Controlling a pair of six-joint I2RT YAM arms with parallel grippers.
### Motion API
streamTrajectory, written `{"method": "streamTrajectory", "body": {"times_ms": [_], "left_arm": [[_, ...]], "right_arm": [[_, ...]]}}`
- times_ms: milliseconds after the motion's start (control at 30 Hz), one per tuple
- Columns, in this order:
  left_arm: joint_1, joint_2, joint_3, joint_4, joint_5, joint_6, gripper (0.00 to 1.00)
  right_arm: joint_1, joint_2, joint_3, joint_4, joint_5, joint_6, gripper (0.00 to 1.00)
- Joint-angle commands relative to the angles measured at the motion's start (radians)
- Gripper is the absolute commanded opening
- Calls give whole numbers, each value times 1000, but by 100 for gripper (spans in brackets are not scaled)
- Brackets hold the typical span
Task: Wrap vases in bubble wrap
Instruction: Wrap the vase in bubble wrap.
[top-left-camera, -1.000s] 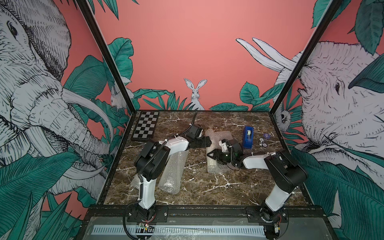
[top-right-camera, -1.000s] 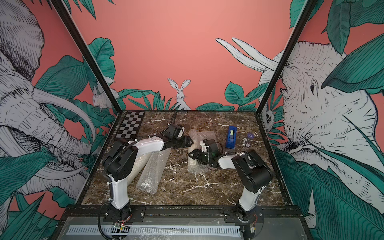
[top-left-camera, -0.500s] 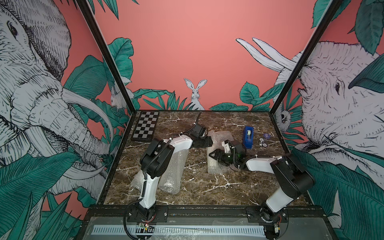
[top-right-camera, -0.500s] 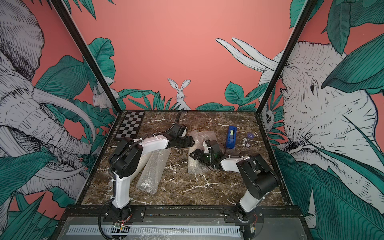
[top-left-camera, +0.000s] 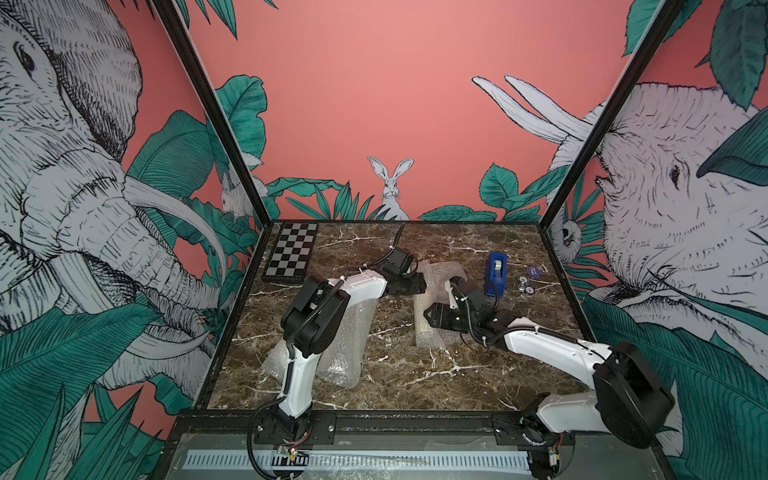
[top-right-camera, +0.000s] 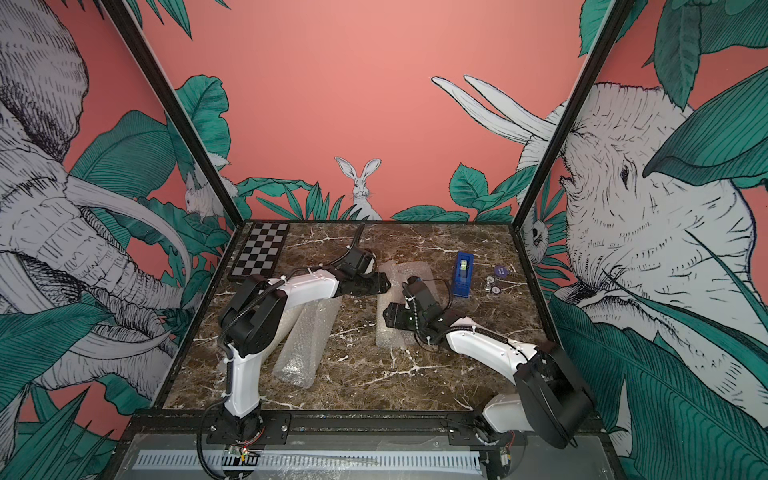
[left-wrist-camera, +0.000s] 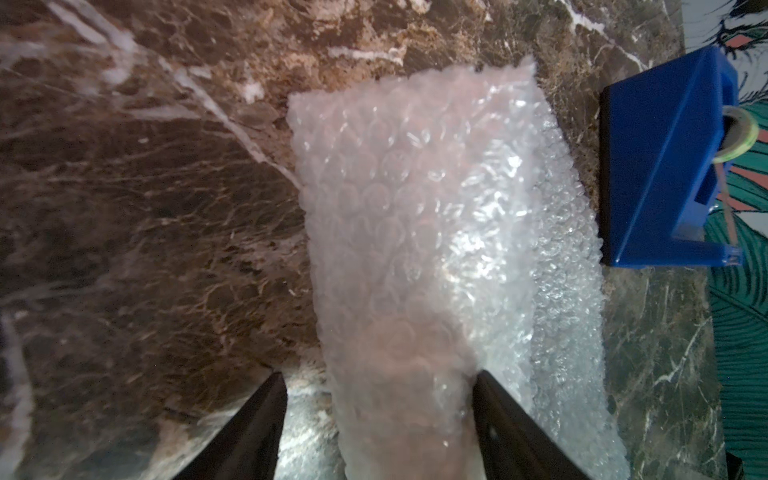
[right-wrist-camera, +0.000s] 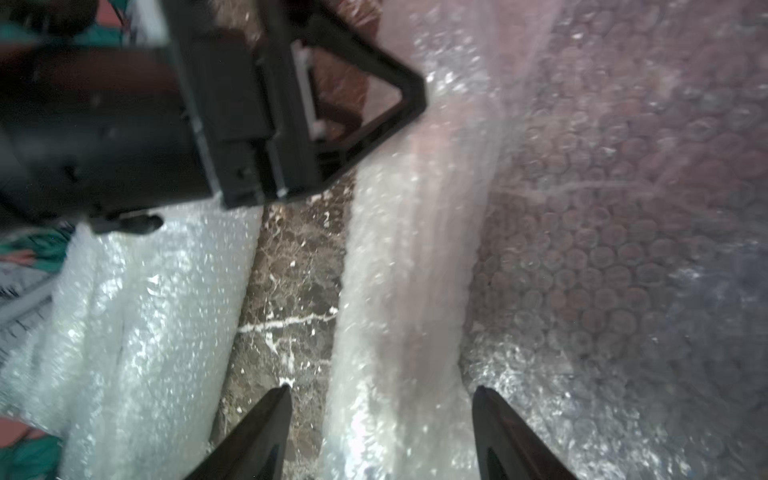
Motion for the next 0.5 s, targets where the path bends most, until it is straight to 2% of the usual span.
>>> {"method": "streamTrajectory", "body": {"times_ms": [0,233,467], "left_arm": [[2,28,4,-74,-4,12,71],[4,30,2,-71,0,-4,72],[6,32,22,-93,19,-1,73]], "right_arm": [[64,50,64,-145,207,-66,69],[134,186,186,-199,300,-88,65],[134,226,169,-249,388,-40,63]]}}
